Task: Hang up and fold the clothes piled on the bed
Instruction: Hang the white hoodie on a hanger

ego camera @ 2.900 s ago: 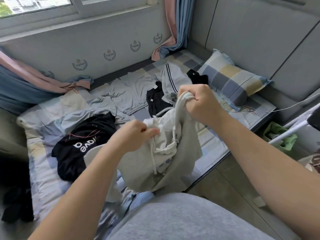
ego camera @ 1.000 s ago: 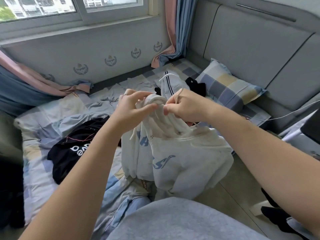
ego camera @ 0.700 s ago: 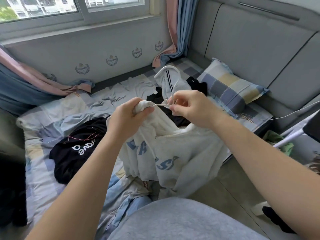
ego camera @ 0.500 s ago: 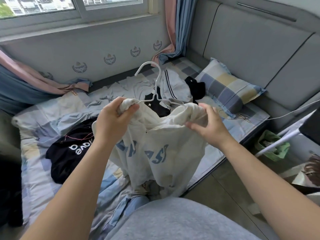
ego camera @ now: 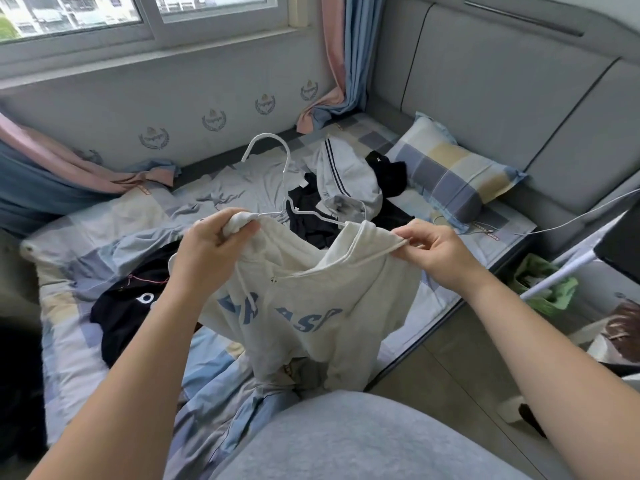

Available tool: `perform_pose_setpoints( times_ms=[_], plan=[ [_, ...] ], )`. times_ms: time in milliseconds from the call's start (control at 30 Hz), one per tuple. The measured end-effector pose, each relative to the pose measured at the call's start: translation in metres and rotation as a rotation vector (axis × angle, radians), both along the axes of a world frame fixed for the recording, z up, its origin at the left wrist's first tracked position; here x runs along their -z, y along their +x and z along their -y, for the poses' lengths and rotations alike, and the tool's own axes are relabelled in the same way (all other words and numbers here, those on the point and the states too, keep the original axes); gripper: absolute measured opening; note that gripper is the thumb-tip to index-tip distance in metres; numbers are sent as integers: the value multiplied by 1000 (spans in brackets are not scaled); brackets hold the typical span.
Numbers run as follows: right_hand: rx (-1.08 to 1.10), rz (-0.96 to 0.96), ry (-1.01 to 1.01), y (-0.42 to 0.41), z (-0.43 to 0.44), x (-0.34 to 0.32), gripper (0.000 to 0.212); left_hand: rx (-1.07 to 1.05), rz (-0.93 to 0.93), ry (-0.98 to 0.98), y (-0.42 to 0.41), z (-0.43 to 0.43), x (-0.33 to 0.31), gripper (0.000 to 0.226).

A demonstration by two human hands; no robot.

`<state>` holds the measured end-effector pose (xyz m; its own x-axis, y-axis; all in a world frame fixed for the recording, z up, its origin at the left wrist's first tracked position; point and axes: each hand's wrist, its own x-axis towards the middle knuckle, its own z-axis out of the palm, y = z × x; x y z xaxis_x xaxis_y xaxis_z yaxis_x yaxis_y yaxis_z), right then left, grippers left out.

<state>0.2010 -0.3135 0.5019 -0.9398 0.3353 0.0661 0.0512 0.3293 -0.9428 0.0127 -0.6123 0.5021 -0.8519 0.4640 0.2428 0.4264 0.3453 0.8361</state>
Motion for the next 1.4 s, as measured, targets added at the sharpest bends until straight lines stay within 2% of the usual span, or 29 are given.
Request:
perform_pose_setpoints(
  times_ms=[167,267,367,467,633,833,967,1033,1100,1167,1200,1233,1300,1333,1400],
  plan=[
    [-142,50,-21,0,-11,-18,12,31,-22,-9,5,0,4,6],
    [-167,90,110,-8,-13,-25,24,9,-47,-36,10,-4,6,9],
    [-181,187,132,-11,-15,-18,12,-9,-36,-3,12,-3,9,10],
    [-178,259,229,-12,-13,-4,39,14,-19,34,9,-2,7,9],
    [-133,48,385,-17,-2,6,23,21,-4,42,8,-1,5,7],
    [-177,2,540,-10,1,2,12,21,-28,-46,10,1,5,7],
    [-228,-20,666,-12,-4,-28,11,80,-164,-170,10,2,3,8],
    [-256,-70,755,-20,-7,-55,13,161,-275,-285,12,1,2,12],
    [-227,-163,847,-31,-6,-77,19,191,-294,-321,14,-2,2,13],
    [-104,-265,821,-44,0,-85,20,198,-233,-230,13,-6,-3,11],
    [-49,-256,727,-51,6,-86,20,198,-172,-139,12,-8,-6,9],
    [-27,-183,655,-58,12,-84,25,200,-113,-33,12,-10,-10,7],
    [-81,51,647,-68,22,-75,43,182,-39,146,12,-14,-17,7],
    [-114,131,620,-68,23,-68,46,162,-23,192,11,-15,-20,8],
    [-132,173,496,-59,25,-56,43,115,-14,250,9,-15,-23,10]
  ],
)
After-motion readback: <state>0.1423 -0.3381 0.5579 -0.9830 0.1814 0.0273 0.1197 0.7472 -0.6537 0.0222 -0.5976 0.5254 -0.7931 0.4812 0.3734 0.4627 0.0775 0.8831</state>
